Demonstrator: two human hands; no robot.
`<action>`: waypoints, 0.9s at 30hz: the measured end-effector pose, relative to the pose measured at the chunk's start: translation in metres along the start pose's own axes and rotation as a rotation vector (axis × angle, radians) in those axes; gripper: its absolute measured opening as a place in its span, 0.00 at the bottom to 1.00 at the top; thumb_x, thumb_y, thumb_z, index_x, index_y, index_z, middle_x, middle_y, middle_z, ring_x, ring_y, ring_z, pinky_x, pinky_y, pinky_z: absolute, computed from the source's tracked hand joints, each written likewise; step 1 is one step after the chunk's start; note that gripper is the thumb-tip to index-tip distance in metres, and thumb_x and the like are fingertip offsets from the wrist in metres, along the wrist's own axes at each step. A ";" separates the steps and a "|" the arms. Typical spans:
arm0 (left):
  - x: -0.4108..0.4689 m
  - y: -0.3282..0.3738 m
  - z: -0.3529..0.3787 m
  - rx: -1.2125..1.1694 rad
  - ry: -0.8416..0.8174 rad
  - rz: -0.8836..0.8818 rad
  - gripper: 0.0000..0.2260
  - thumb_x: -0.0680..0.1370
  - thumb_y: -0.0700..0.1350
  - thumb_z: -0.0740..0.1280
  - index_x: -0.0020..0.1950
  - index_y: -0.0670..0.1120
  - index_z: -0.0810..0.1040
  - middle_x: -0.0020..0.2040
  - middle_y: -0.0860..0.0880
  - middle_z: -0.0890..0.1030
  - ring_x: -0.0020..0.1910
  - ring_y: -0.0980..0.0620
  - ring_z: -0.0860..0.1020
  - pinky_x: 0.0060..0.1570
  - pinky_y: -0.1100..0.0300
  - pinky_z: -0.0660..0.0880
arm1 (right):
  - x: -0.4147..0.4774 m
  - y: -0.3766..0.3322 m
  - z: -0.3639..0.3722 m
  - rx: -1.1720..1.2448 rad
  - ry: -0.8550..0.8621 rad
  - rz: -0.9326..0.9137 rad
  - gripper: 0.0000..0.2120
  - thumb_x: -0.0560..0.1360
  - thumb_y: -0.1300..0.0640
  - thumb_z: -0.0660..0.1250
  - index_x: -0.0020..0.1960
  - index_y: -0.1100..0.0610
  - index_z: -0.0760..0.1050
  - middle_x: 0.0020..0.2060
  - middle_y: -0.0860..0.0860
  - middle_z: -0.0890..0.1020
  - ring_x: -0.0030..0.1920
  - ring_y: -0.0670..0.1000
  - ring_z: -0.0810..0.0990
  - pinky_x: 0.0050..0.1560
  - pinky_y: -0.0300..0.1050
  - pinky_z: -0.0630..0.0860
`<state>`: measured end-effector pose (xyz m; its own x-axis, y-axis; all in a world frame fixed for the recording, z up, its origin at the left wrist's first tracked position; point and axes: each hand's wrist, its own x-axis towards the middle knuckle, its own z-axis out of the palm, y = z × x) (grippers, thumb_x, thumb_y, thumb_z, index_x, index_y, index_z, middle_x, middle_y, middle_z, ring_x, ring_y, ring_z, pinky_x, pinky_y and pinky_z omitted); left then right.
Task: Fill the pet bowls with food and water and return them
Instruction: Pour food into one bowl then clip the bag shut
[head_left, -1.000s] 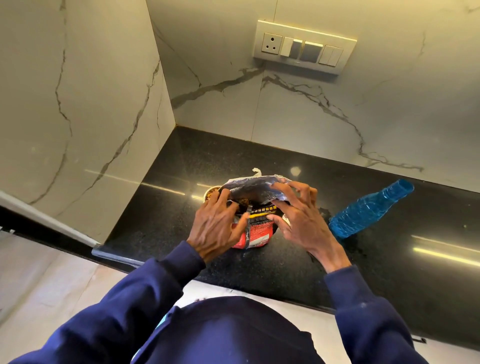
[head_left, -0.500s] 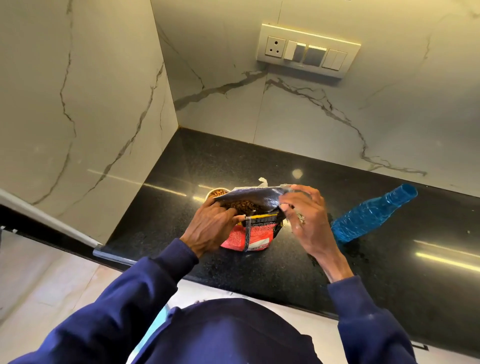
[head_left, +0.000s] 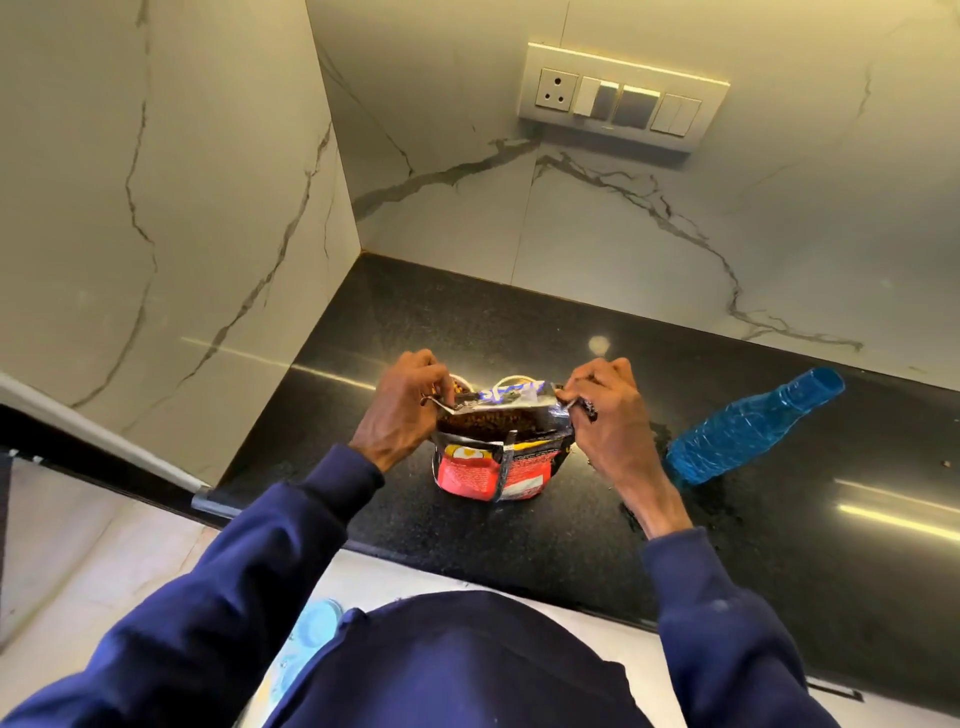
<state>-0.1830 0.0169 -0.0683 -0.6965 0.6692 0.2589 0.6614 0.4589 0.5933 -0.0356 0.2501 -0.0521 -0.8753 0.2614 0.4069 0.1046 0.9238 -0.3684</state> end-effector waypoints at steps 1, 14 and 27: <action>-0.001 0.001 0.001 0.039 0.007 -0.001 0.09 0.72 0.34 0.73 0.39 0.47 0.78 0.46 0.51 0.76 0.47 0.51 0.74 0.45 0.53 0.78 | -0.001 0.003 0.001 -0.050 -0.044 -0.064 0.10 0.71 0.65 0.76 0.51 0.58 0.84 0.49 0.50 0.82 0.50 0.49 0.73 0.53 0.38 0.69; 0.005 0.011 -0.001 -0.090 -0.033 -0.189 0.06 0.76 0.49 0.73 0.49 0.49 0.80 0.50 0.50 0.77 0.47 0.52 0.76 0.47 0.60 0.75 | 0.022 0.000 -0.020 0.089 -0.363 0.282 0.17 0.74 0.55 0.74 0.63 0.52 0.80 0.59 0.51 0.79 0.51 0.45 0.78 0.56 0.38 0.75; 0.014 0.017 0.011 -0.079 -0.092 -0.285 0.06 0.70 0.33 0.76 0.43 0.42 0.85 0.43 0.52 0.80 0.44 0.54 0.79 0.44 0.69 0.72 | 0.007 0.003 0.013 0.066 -0.408 0.388 0.06 0.73 0.64 0.75 0.46 0.56 0.80 0.34 0.42 0.77 0.34 0.38 0.77 0.27 0.29 0.72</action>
<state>-0.1780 0.0402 -0.0625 -0.8205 0.5716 0.0055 0.4168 0.5916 0.6902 -0.0474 0.2508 -0.0607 -0.8914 0.4370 -0.1200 0.4369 0.7585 -0.4835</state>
